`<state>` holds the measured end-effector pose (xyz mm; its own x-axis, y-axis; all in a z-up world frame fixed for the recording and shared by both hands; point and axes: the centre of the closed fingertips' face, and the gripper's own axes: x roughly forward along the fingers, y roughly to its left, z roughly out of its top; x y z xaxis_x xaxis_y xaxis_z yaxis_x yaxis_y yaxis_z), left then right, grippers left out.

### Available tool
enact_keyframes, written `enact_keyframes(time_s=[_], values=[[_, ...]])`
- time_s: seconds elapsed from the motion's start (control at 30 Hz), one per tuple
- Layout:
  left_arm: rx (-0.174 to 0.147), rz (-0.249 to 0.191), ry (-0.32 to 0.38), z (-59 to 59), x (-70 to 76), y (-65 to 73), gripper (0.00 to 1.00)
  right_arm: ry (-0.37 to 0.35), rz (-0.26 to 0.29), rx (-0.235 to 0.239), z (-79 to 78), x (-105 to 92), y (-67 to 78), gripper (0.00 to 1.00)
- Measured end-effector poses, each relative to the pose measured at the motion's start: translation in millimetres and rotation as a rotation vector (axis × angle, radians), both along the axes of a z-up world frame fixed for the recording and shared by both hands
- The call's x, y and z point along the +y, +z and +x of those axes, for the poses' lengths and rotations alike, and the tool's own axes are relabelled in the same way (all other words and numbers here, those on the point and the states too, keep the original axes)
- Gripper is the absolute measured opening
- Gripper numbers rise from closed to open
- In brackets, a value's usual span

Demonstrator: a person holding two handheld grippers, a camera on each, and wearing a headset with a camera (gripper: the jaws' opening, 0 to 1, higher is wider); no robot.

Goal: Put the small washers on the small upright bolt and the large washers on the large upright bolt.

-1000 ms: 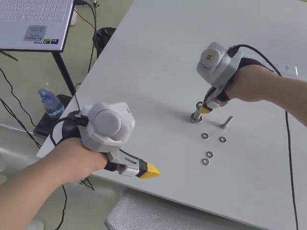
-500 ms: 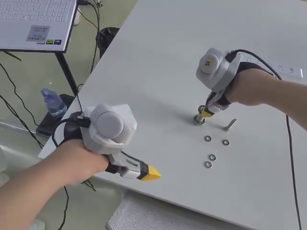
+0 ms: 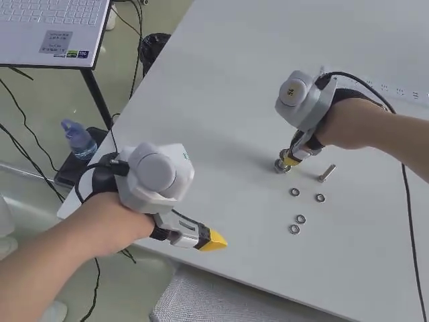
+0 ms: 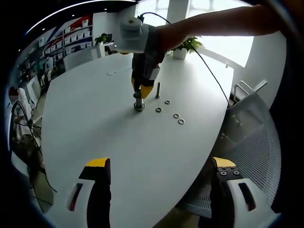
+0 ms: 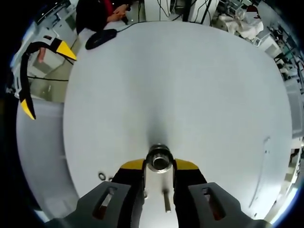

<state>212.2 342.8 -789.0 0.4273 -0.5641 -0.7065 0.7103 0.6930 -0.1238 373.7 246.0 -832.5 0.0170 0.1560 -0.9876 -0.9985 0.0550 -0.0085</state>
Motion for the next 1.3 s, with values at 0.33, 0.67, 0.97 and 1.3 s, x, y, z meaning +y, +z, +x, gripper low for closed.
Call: enact_keyframes(time_s=[0.33,0.67,0.97,1.3], values=[[0.002,0.004,0.004,0.3,2.1,0.0,0.86,0.011,-0.007,0.003,8.1,1.3,-19.5,0.22],[0.014,0.007,0.001,1.7,3.4,-3.2,0.85,0.013,-0.008,-0.003,9.9,-1.1,-29.9,0.22],[0.02,0.006,0.005,1.0,4.1,-6.3,0.84,0.017,-0.014,0.0,6.8,-5.1,-30.2,0.22],[0.031,0.01,0.001,-0.1,2.1,-9.3,0.83,0.024,-0.012,-0.002,4.8,-4.7,-29.1,0.23]])
